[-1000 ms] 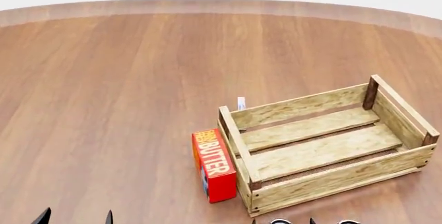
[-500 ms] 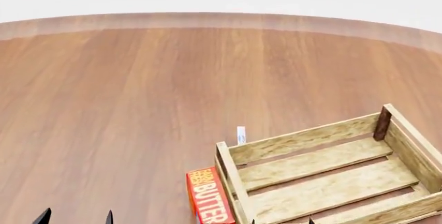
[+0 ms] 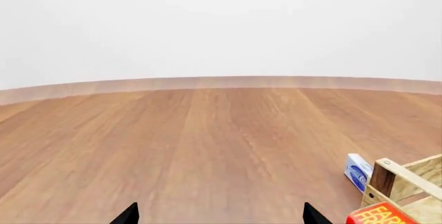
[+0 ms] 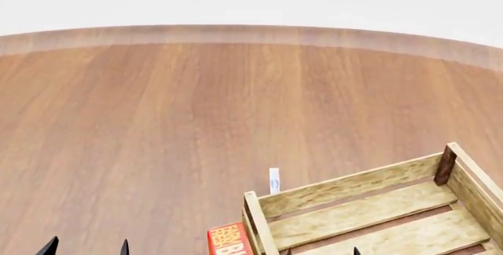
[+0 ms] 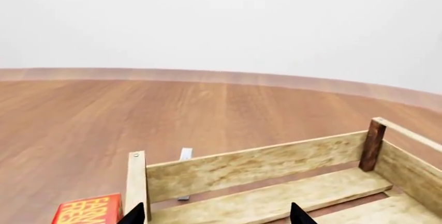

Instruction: Pick up the tomato sauce, and put it in the wooden tray.

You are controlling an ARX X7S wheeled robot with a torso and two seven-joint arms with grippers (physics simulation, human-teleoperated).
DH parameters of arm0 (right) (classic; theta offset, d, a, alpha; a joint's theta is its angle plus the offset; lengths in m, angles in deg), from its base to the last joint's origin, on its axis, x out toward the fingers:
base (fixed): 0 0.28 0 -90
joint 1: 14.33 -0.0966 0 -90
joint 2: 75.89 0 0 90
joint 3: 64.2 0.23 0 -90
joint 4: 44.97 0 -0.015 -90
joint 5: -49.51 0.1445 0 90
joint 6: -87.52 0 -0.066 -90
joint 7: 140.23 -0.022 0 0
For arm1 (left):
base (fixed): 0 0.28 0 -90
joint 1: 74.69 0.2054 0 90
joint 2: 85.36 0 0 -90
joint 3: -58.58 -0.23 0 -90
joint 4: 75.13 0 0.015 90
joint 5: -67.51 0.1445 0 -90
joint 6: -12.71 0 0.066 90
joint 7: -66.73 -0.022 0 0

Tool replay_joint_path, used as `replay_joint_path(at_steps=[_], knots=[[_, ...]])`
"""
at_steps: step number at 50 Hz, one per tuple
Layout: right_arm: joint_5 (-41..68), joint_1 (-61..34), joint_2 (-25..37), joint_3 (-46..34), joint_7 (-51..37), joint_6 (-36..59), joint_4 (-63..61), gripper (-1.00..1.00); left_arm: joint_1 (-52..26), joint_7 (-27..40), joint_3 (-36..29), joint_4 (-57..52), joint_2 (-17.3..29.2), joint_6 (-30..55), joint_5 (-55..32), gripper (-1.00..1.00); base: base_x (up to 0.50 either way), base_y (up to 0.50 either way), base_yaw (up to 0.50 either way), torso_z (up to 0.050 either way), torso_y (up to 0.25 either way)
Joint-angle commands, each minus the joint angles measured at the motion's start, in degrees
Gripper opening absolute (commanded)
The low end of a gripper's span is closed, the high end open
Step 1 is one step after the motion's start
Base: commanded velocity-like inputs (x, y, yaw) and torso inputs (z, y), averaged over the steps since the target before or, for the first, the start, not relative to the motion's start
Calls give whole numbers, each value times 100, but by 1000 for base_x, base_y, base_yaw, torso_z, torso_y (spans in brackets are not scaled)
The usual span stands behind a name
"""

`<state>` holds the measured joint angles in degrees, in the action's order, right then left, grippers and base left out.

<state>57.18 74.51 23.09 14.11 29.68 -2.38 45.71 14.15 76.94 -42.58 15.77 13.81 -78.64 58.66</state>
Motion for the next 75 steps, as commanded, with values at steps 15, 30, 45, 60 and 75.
replay_joint_path(at_steps=[15, 30, 45, 60, 75], knots=[[49, -39, 22, -41, -182, -93, 114, 100, -9, 86, -80, -3, 68, -4, -84, 100, 0, 0, 0, 0, 0], [73, -33, 74, -97, -234, -107, 77, 100, -1, 192, -124, -13, 96, -131, -32, 100, 0, 0, 0, 0, 0], [-717, 122, -675, 805, 610, -1, -7, 100, 102, -825, 844, -170, -681, 514, 580, 100, 0, 0, 0, 0, 0], [-558, 228, -520, 642, 424, 34, -238, 100, 95, -655, 675, -182, -537, 514, 438, 100, 0, 0, 0, 0, 0], [-849, 1188, -341, 267, 163, 223, -1585, 100, 79, -523, 559, -176, -448, 494, 328, 100, 0, 0, 0, 0, 0]])
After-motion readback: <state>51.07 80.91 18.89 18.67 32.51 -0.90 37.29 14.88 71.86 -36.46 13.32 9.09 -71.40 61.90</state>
